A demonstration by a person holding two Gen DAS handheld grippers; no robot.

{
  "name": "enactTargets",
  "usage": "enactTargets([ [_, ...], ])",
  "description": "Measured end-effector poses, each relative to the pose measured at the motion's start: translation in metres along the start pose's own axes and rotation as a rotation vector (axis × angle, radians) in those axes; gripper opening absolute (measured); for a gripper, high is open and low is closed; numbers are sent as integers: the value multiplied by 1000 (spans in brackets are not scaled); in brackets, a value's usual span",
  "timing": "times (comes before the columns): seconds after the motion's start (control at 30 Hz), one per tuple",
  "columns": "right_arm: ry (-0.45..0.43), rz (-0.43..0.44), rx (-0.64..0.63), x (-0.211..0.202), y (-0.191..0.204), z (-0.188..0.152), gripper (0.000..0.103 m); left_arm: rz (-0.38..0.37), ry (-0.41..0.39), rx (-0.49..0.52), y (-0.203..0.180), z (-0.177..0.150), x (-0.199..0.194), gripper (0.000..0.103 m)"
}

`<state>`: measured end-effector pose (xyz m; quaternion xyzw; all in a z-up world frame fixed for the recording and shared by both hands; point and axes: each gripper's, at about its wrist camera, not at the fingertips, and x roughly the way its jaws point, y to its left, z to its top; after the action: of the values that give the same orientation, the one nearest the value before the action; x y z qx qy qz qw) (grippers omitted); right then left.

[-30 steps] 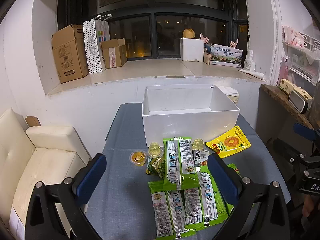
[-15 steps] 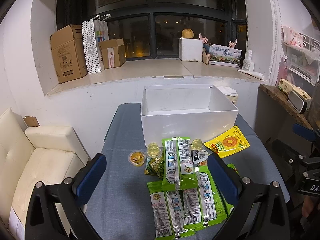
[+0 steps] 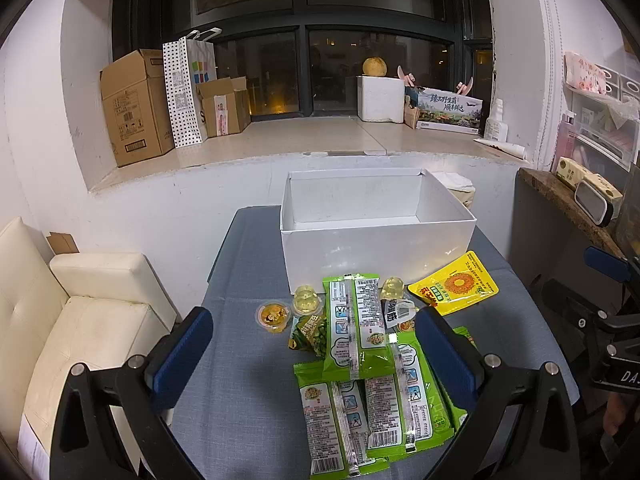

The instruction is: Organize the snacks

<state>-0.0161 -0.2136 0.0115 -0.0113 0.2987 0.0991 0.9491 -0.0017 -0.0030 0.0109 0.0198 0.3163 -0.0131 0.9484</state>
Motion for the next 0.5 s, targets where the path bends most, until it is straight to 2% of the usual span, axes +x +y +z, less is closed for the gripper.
enactTargets([
  [0.5,5,5,-4,0,2,0,103,-7,6,2,-2,-1,1,103],
])
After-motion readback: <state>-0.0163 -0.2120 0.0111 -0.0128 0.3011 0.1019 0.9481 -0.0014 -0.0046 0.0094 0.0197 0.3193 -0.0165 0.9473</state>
